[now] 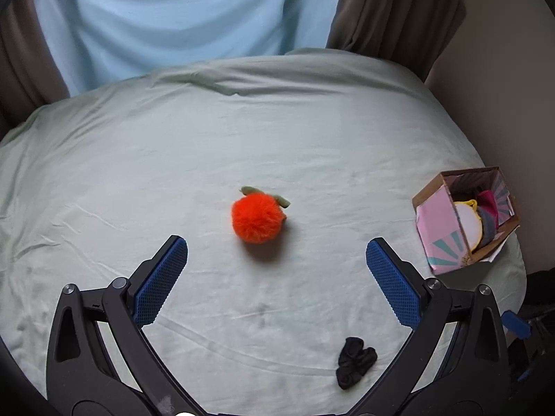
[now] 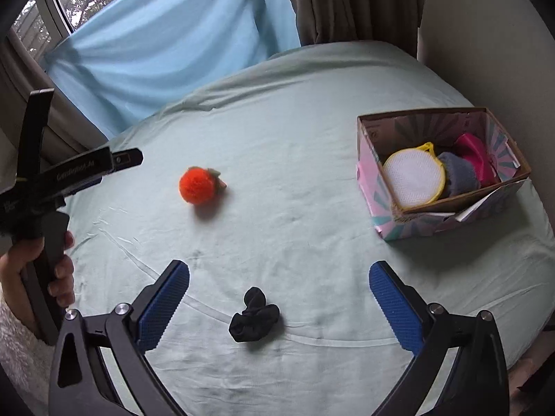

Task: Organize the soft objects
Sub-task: 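Move both tools back toward the orange pompom and black scrunchie, then grasp the orange pompom with the left tool while the right grasps the black scrunchie, then carry the pompom and scrunchie over the box with both tools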

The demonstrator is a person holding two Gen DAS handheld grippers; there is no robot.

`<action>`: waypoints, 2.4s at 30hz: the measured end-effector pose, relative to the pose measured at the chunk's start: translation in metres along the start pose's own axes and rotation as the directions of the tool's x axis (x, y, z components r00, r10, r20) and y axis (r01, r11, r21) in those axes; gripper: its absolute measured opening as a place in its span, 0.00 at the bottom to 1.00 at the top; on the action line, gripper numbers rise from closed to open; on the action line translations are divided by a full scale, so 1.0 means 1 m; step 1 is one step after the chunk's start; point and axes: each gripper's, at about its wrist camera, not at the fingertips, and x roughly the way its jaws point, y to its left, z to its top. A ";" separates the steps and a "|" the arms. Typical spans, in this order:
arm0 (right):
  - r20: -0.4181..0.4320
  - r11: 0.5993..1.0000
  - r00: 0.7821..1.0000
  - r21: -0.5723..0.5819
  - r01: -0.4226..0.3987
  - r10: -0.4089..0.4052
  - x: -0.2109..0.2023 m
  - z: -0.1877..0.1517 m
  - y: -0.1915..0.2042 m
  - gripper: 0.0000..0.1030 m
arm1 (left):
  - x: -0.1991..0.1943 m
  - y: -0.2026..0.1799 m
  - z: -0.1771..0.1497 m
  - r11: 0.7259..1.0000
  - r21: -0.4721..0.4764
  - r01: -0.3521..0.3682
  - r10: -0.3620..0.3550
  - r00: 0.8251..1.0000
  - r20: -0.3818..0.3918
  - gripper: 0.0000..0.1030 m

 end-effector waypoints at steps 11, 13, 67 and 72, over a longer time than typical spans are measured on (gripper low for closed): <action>-0.085 1.000 0.996 -0.011 0.014 -0.015 0.106 -0.067 0.031 0.93 | 0.124 0.030 -0.010 0.997 0.070 0.020 -0.019 1.000 -0.007 0.97; -0.093 1.000 0.995 -0.017 0.022 -0.024 0.119 -0.077 0.035 0.91 | 0.140 0.030 -0.010 0.996 0.085 0.017 -0.017 1.000 -0.007 0.97; 0.107 0.994 0.993 -0.108 -0.029 0.040 -0.052 0.071 -0.037 0.23 | -0.025 -0.101 0.039 0.998 0.044 -0.046 0.045 0.999 0.030 0.30; 0.141 0.988 0.988 -0.150 -0.045 0.067 -0.088 0.109 -0.072 0.23 | -0.050 -0.160 0.049 0.999 0.006 -0.048 0.048 0.998 0.052 0.30</action>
